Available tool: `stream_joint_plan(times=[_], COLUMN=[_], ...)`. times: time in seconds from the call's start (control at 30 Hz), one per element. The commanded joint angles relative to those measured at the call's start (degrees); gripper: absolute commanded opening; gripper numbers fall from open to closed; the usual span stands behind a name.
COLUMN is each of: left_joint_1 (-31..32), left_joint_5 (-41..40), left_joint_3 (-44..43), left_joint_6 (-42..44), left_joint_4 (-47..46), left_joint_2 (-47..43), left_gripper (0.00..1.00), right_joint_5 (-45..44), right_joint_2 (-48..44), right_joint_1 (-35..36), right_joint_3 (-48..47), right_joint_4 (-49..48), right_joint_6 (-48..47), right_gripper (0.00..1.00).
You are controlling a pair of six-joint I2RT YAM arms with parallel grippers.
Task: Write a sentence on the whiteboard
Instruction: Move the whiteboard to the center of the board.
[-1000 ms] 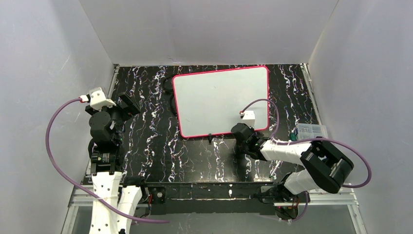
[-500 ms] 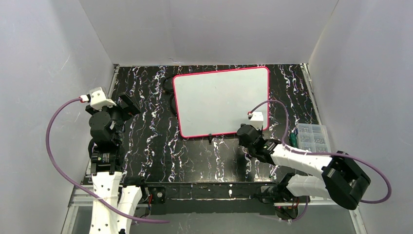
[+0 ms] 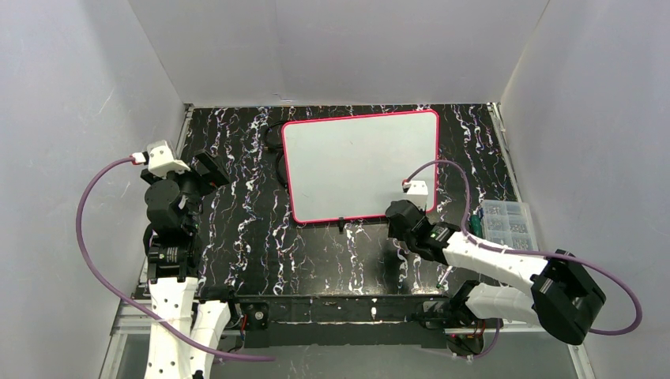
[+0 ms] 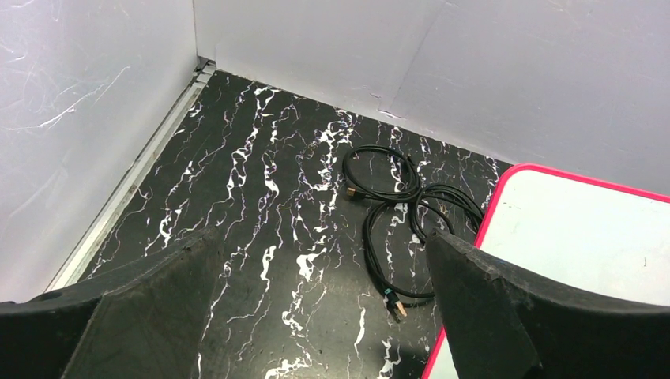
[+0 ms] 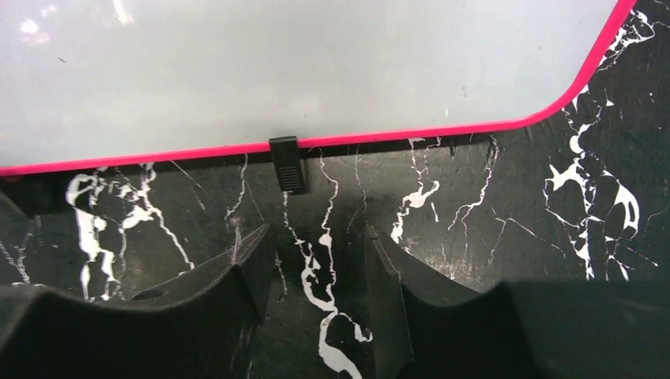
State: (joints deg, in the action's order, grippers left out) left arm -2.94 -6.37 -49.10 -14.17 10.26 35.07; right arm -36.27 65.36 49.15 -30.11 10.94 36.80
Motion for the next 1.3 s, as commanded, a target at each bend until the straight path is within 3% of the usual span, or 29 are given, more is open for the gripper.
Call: stream_joint_plan(times=[0.0, 0.17, 0.37, 0.5, 0.57, 0.63, 0.8, 0.97, 1.27], left_joint_1=[-0.23, -0.19, 1.11, 3.62, 4.99, 5.50, 6.56, 7.88, 10.10], left_joint_5=[0.75, 1.42, 10.43, 15.39, 16.31, 17.00, 17.49, 16.52, 13.26], left_joint_3=[0.78, 0.85, 1.25, 1.01, 0.18, -0.75, -0.68, -0.40, -0.38], left_joint_6=[-0.08, -0.08, 1.60, 1.61, 1.63, 1.49, 1.25, 1.17, 2.33], left_joint_4=[-1.40, -1.57, -2.65, -2.35, -1.39, -0.43, -0.31, -0.24, 0.72], left_joint_2=[0.06, 0.12, 0.21, 2.09, 3.73, 5.47, 6.82, 7.27, 7.29], left_gripper=[0.98, 0.98, 0.98, 0.98, 0.98, 0.98, 0.98, 0.98, 0.98], right_joint_5=[0.59, 4.48, 14.34, 18.24, 16.29, 14.02, 12.40, 18.49, 20.79], right_joint_2=[-0.51, -3.47, -7.41, -8.08, -6.78, -5.29, -6.50, -6.80, -2.84], right_joint_1=[0.10, -2.74, -15.51, -24.26, -26.85, -30.05, -38.10, -47.01, -48.62], right_joint_3=[-5.84, -9.40, -9.52, -10.58, -12.01, -13.47, -14.23, -10.19, -5.60], right_joint_4=[7.09, 19.01, 25.92, 29.17, 33.59, 38.34, 42.93, 41.50, 36.91], right_joint_6=[2.91, 6.22, 4.26, 3.61, 5.28, 7.00, 9.41, 8.11, 8.94], right_gripper=[0.53, 0.55, 0.58, 0.75, 0.87, 0.91, 0.89, 0.83, 0.73])
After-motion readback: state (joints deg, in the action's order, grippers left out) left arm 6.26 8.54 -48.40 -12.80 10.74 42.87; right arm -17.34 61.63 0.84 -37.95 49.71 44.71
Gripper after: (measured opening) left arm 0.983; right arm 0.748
